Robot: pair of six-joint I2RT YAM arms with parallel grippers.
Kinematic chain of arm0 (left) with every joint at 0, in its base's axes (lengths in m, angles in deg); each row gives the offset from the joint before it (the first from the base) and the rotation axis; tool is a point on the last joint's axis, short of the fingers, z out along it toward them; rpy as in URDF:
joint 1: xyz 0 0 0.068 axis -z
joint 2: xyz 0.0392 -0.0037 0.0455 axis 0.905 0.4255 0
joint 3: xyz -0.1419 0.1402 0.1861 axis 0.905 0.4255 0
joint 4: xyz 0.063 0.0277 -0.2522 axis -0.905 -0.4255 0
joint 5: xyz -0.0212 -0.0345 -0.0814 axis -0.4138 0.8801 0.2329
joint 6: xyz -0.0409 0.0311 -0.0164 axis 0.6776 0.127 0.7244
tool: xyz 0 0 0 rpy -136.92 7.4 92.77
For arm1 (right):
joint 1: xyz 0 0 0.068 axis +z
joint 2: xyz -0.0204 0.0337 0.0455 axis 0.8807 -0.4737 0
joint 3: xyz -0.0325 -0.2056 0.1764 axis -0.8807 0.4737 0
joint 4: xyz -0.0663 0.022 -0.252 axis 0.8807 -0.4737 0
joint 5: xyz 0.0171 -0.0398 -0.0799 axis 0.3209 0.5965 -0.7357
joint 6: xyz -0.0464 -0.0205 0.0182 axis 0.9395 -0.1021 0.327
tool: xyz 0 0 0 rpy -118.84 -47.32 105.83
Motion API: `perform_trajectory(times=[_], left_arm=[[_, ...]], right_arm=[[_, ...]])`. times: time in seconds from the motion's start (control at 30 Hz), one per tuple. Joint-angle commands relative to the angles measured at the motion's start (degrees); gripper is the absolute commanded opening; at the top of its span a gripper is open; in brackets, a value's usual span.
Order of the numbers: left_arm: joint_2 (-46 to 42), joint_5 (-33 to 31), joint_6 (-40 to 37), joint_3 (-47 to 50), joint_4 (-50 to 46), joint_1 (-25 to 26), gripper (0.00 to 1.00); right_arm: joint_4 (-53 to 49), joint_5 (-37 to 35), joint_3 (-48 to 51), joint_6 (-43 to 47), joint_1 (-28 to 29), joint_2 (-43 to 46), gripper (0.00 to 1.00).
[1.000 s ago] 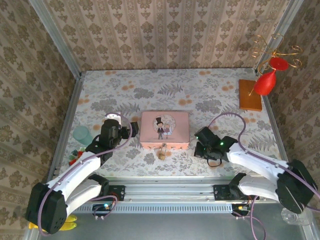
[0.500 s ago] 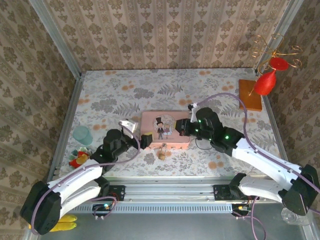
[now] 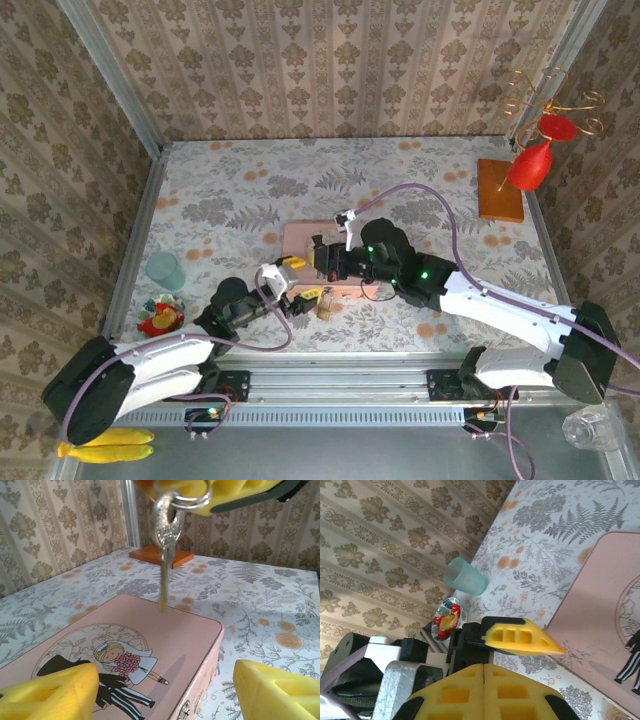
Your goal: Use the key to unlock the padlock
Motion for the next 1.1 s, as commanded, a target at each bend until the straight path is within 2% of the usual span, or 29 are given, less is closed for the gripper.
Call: perform_trajectory(times=[0.0,0.03,0.17,0.27,0.4,0.53,0.8,1.07], left_arm=[[0.5,1.5,-3.0,1.2,8.0,0.3,0.69],[0.3,1.5,-3.3,1.3,8.2,0.3,0.64],[-1.1,2.1,-3.9,0.9,5.8,0.3,0.58],[-2.4,2.6,-4.1,0.8,5.0,0.3,0.48],[-3.1,2.3,-4.2,0.7,3.8,0.3,0.42],[-3.2,1.9,-4.0,0.6,3.9,0.3,0.28],[-5.1,-1.7,-3.1,1.3,3.4,0.2,0.22],[-5.2,-2.2,-3.3,1.3,2.8,0.2,0.07]], right_arm=[[2.6,0.9,-0.6,0.4,1.0,-0.8,0.0],[2.5,1.0,-0.5,0.2,1.1,-1.1,0.0],[3.4,0.5,0.3,-1.7,1.4,-2.5,0.0],[5.5,0.6,0.8,-3.7,1.5,-4.0,0.0],[6.5,0.2,0.8,-4.1,1.6,-4.8,0.0],[6.2,-1.0,1.0,-4.1,1.7,-4.5,0.0],[7.3,-4.8,4.0,-5.5,1.7,-2.2,0.0],[8.0,-5.8,5.2,-5.6,1.7,-1.2,0.0]])
